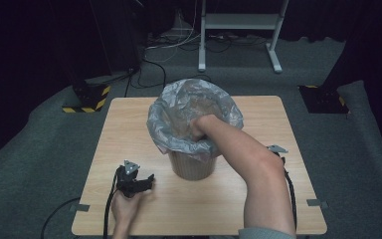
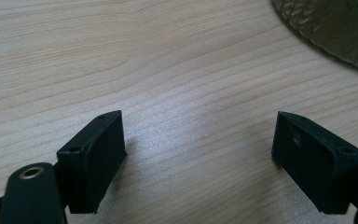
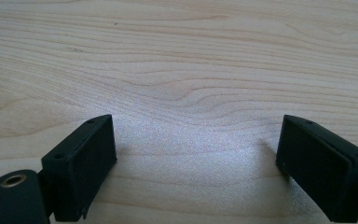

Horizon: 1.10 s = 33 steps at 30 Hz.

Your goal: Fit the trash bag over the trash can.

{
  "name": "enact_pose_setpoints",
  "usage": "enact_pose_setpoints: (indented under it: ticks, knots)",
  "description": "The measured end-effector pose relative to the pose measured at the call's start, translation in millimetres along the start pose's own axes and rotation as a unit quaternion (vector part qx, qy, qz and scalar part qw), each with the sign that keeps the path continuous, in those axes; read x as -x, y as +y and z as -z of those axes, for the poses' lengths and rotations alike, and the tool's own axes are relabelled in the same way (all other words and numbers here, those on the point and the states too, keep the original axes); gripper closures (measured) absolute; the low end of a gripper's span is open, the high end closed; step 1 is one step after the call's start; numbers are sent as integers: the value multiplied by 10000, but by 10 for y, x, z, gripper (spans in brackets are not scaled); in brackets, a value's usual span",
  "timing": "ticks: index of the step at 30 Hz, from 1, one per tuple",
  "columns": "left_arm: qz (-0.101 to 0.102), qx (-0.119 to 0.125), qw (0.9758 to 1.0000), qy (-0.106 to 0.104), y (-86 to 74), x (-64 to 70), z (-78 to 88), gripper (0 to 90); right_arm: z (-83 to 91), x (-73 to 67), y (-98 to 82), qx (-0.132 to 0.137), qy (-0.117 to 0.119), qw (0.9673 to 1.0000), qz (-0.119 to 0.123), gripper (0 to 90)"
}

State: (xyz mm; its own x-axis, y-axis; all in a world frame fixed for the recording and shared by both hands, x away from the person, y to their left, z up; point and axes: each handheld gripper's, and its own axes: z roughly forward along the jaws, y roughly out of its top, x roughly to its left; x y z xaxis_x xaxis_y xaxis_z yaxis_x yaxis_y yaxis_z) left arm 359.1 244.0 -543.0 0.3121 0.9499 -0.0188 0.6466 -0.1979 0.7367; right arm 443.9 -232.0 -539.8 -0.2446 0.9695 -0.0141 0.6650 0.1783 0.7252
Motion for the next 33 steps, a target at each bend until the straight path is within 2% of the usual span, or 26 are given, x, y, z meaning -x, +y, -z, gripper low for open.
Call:
enact_pose_setpoints:
  ticks: [9, 33]
  knots:
    - [-50, -19, 10000, 16, 1, 3, 1, 176, 0, 0, 0, 0, 0, 10000, 3, 115]
    - [-12, 4, 10000, 46, 4, 11, -5, 184, 0, 1, 0, -1, 1, 10000, 2, 115]
